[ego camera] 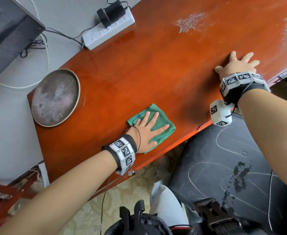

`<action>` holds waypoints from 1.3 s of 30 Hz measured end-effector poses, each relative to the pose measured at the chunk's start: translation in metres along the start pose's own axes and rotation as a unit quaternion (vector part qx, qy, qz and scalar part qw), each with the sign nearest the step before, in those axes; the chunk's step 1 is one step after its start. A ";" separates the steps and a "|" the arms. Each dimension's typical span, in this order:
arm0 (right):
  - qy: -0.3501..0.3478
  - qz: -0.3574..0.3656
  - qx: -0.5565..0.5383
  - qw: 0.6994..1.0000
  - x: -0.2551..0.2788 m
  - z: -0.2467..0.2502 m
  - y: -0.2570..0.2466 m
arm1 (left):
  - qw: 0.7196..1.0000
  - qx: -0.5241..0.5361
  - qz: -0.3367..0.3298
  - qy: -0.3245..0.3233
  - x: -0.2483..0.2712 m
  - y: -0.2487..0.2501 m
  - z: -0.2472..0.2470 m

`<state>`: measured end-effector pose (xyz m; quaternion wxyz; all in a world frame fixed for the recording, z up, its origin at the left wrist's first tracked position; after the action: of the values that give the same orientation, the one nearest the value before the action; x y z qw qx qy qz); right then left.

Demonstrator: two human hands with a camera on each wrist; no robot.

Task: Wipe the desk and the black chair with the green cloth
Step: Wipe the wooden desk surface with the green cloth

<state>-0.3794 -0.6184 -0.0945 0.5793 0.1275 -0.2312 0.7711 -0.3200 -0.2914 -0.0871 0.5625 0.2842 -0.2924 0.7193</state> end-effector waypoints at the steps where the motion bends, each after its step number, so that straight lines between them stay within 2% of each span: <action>1: 0.000 -0.001 -0.001 1.000 0.000 0.000 0.000 | 1.000 -0.009 -0.005 0.008 -0.007 0.006 0.007; 7: 0.003 0.003 -0.001 1.000 0.001 0.001 0.001 | 0.998 -0.013 -0.032 0.055 -0.043 0.039 0.048; 11: 0.003 0.009 -0.002 1.000 0.002 0.001 0.003 | 0.998 -0.012 -0.027 0.057 -0.038 0.024 0.041; 16: 0.003 0.010 -0.002 1.000 0.002 -0.001 0.004 | 0.997 0.019 0.049 0.056 -0.009 -0.018 0.004; 19: 0.000 0.007 -0.004 1.000 0.003 0.000 0.003 | 0.991 0.079 0.101 0.042 0.017 -0.043 -0.026; 21: -0.003 0.005 -0.004 1.000 0.003 0.000 0.003 | 0.975 0.150 0.162 0.039 0.033 -0.062 -0.043; 24: -0.004 0.004 -0.007 1.000 0.002 0.000 0.002 | 0.930 0.253 0.262 0.051 0.045 -0.085 -0.059; 26: 0.001 0.004 -0.007 1.000 0.002 -0.001 0.003 | 0.904 0.287 0.311 0.053 0.043 -0.099 -0.060; 28: 0.006 0.004 -0.007 1.000 0.001 -0.002 0.003 | 0.891 0.286 0.349 0.039 0.036 -0.113 -0.056; 30: 0.008 0.001 -0.003 1.000 0.000 -0.003 0.003 | 0.895 0.262 0.361 0.018 0.026 -0.128 -0.048; 35: 0.010 -0.002 0.002 1.000 -0.004 -0.004 0.003 | 0.925 0.217 0.311 -0.016 0.006 -0.146 -0.018; 37: 0.009 -0.002 0.005 1.000 -0.004 -0.004 0.003 | 0.947 0.175 0.270 -0.011 -0.002 -0.140 -0.006; 39: 0.005 -0.006 -0.003 1.000 -0.003 -0.005 0.003 | 0.976 0.097 0.195 -0.004 -0.013 -0.128 0.006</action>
<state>-0.3814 -0.6189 -0.1004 0.5853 0.1233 -0.2299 0.7677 -0.1920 -0.2786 -0.0800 0.3797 0.2778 -0.2730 0.8392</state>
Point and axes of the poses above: each hand's wrist, its own x-axis away from the middle knuckle, its own z-axis out of the back of the hand, y = z × x, the point moved 3 cm from there along -x, towards the middle knuckle
